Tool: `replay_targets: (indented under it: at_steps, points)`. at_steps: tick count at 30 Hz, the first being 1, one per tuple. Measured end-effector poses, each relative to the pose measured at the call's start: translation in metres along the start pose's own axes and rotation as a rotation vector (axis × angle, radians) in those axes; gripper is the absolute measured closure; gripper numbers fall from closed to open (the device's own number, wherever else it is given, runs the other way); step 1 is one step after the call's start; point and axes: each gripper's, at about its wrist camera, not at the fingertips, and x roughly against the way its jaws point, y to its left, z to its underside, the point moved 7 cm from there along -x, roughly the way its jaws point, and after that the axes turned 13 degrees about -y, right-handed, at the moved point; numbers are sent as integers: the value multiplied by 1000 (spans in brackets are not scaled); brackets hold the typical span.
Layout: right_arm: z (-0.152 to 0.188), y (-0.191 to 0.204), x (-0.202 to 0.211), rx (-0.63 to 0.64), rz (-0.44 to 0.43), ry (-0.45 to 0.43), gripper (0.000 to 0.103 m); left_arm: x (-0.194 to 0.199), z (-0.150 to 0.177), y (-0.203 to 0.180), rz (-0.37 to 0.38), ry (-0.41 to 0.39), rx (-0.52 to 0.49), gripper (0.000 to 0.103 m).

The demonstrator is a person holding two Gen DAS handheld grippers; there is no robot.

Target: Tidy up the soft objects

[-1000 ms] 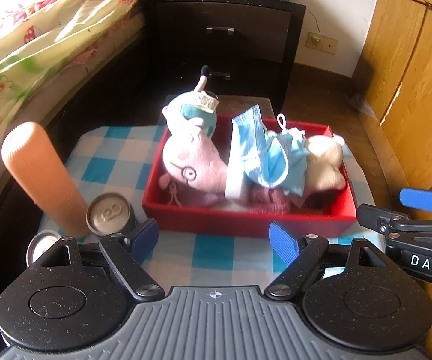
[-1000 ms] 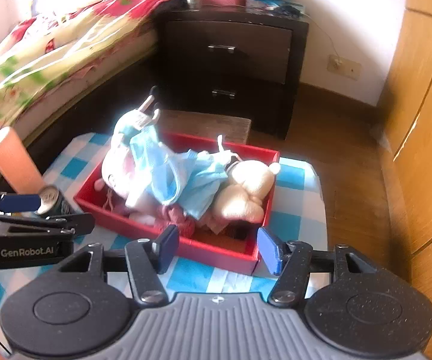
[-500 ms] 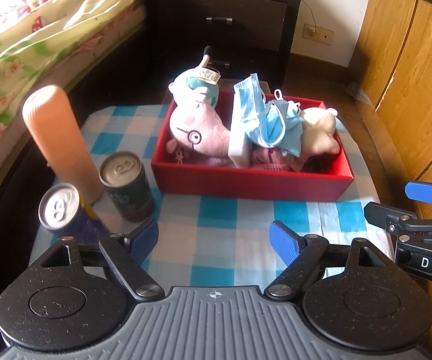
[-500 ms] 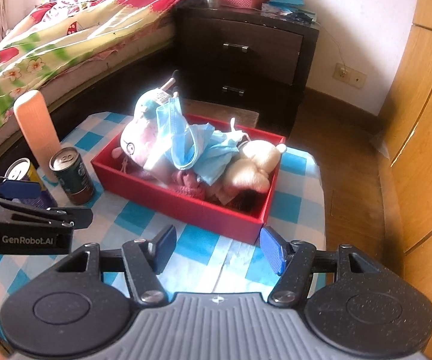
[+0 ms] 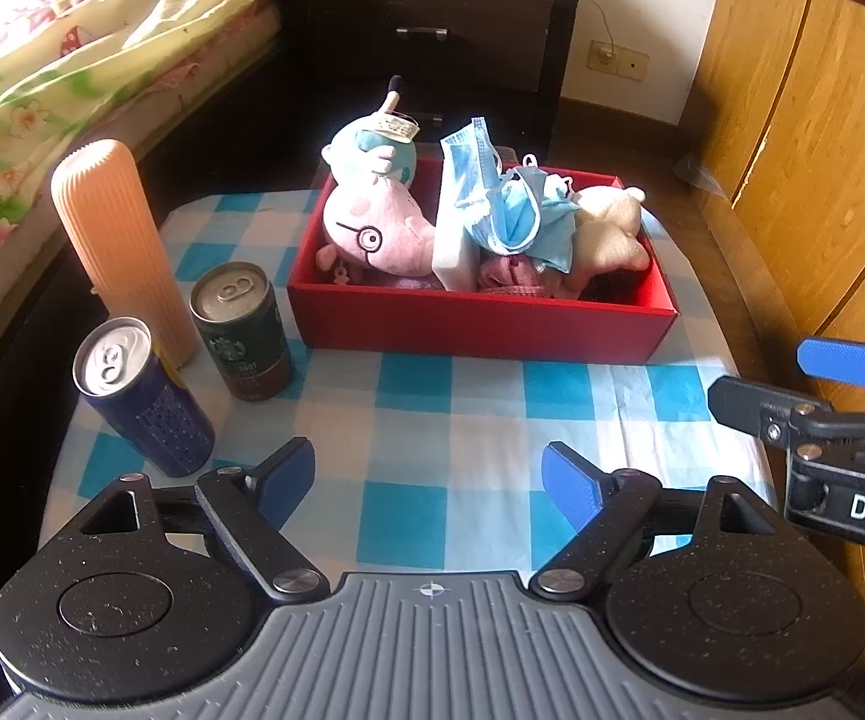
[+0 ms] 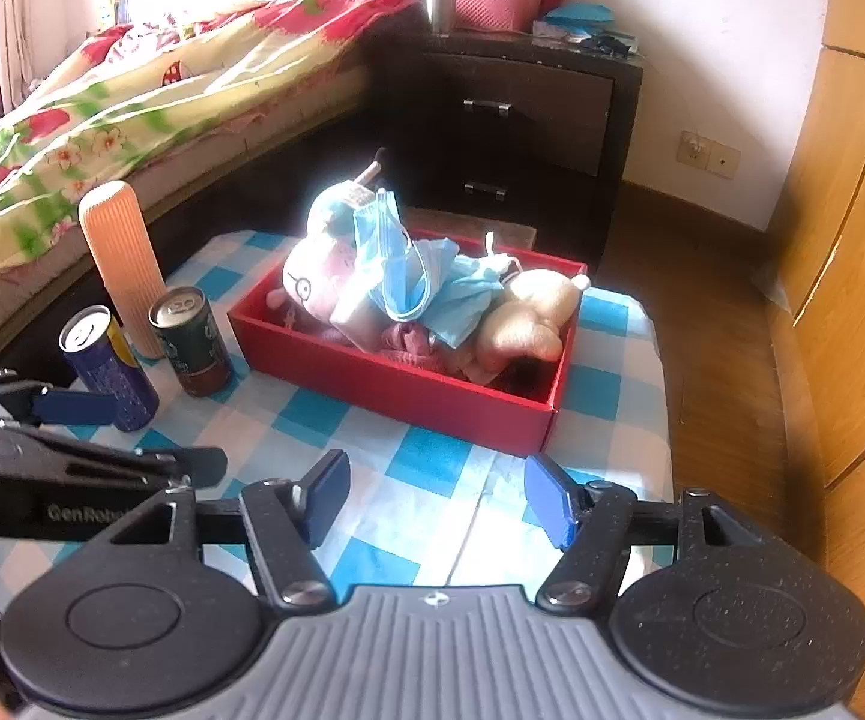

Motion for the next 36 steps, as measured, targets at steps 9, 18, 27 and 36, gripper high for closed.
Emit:
replay_targets:
  at_steps: [9, 18, 27, 36]
  points:
    - [-3, 5, -2, 5, -7, -3, 59, 3, -4, 1, -21, -21, -14, 20]
    - [-3, 2, -3, -4, 3, -7, 58, 4, -6, 0, -26, -36, -20, 19]
    - [-5, 1, -3, -15, 7, -18, 57, 5, -8, 0, -24, -43, -22, 18]
    - [-7, 0, -2, -25, 8, -28, 57, 4, -8, -1, -24, -44, -23, 18]
